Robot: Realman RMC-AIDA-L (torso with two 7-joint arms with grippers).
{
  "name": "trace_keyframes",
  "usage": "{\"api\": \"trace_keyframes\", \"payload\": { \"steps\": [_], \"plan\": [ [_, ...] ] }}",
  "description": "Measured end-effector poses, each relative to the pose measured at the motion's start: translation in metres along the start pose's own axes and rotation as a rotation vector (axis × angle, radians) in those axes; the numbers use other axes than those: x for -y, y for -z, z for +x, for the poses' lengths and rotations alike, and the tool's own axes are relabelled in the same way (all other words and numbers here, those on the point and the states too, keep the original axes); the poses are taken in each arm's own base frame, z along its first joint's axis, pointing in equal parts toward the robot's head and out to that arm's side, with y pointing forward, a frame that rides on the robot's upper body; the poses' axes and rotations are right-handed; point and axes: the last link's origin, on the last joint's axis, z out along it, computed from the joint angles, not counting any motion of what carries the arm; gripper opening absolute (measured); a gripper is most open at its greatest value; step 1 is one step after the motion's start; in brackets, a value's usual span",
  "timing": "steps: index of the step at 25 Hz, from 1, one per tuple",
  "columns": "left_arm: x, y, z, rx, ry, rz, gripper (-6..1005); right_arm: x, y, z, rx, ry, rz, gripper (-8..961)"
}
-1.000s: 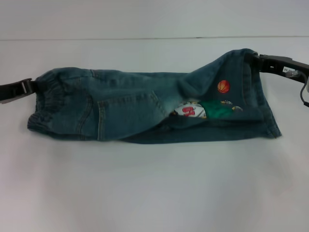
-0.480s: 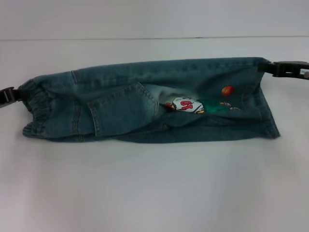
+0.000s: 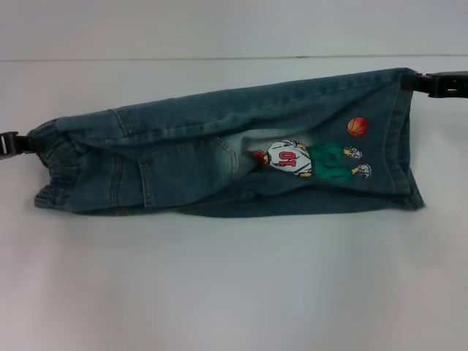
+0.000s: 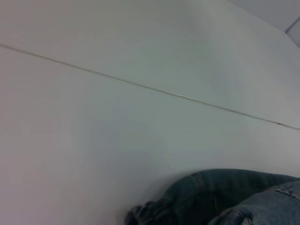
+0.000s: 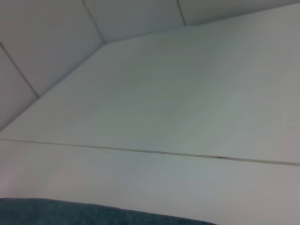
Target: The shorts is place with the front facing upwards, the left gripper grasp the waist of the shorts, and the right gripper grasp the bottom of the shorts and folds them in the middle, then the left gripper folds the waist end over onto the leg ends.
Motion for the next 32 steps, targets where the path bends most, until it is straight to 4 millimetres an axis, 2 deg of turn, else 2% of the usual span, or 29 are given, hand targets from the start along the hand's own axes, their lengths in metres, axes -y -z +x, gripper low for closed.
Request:
{"api": "trace_keyframes", "payload": {
  "steps": [13,20,26,31,32],
  "plan": [
    [-0.001,0.004,0.007,0.009,-0.015,0.0,90,0.009,-0.011,0.009,-0.036,-0.006,0.108,108],
    [-0.002,-0.011,0.008,-0.014,-0.016,0.04,106,0.004,-0.027,0.008,-0.038,-0.001,0.129,124],
    [-0.01,-0.024,0.011,-0.005,-0.007,0.023,119,-0.003,-0.039,0.009,-0.086,0.024,0.144,138],
    [-0.013,-0.027,0.011,0.013,-0.013,0.023,226,-0.005,-0.043,0.012,-0.11,0.038,0.149,150],
    [-0.013,-0.027,0.011,0.013,-0.012,0.024,248,-0.005,-0.043,0.012,-0.112,0.039,0.15,196]
  ]
}}
